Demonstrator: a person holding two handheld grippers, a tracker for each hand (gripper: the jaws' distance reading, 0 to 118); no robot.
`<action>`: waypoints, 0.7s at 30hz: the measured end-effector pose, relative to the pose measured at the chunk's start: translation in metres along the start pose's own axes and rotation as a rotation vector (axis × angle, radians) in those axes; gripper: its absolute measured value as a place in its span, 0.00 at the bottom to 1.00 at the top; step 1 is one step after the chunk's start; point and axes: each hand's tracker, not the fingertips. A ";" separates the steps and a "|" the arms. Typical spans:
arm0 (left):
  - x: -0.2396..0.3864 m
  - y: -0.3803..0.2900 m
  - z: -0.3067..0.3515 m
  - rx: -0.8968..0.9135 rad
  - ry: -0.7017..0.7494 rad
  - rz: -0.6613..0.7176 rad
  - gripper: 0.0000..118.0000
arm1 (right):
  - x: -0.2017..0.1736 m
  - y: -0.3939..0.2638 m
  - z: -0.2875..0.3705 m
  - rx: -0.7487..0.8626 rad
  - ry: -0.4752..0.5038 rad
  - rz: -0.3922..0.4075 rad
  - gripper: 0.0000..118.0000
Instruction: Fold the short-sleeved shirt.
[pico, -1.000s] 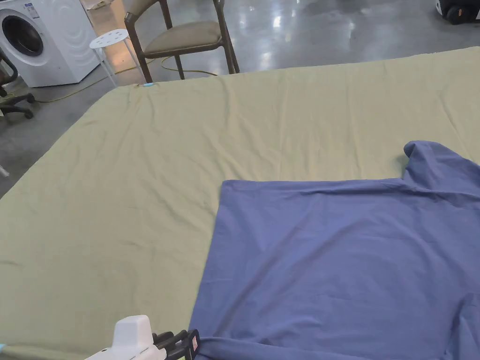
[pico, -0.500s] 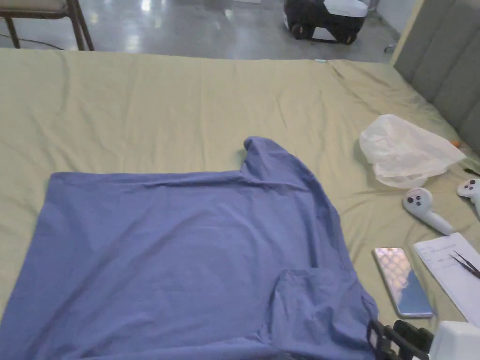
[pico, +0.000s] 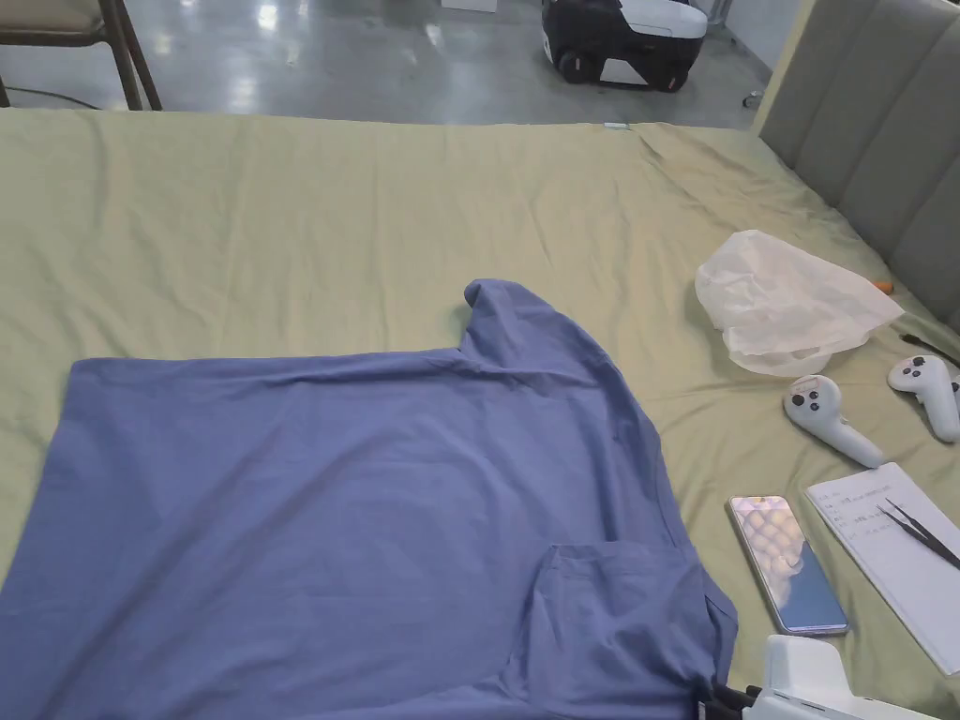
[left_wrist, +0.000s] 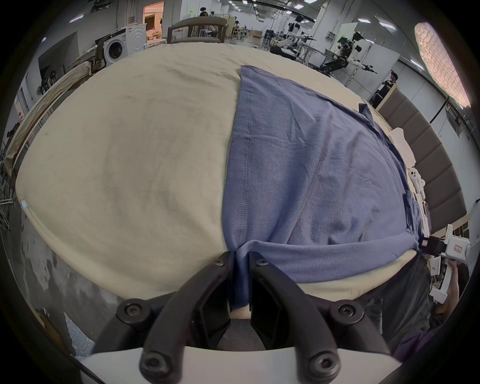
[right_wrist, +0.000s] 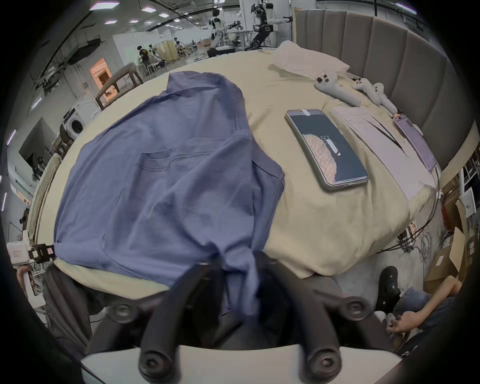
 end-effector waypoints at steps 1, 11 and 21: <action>0.002 -0.001 0.001 0.000 0.000 -0.001 0.08 | -0.001 0.000 0.002 0.003 -0.002 0.009 0.09; 0.020 0.009 0.046 0.203 -0.017 -0.068 0.03 | -0.029 0.025 0.049 0.185 -0.001 0.117 0.06; 0.002 0.135 -0.011 0.244 -0.034 -0.075 0.03 | -0.044 0.154 -0.023 0.222 0.044 0.065 0.06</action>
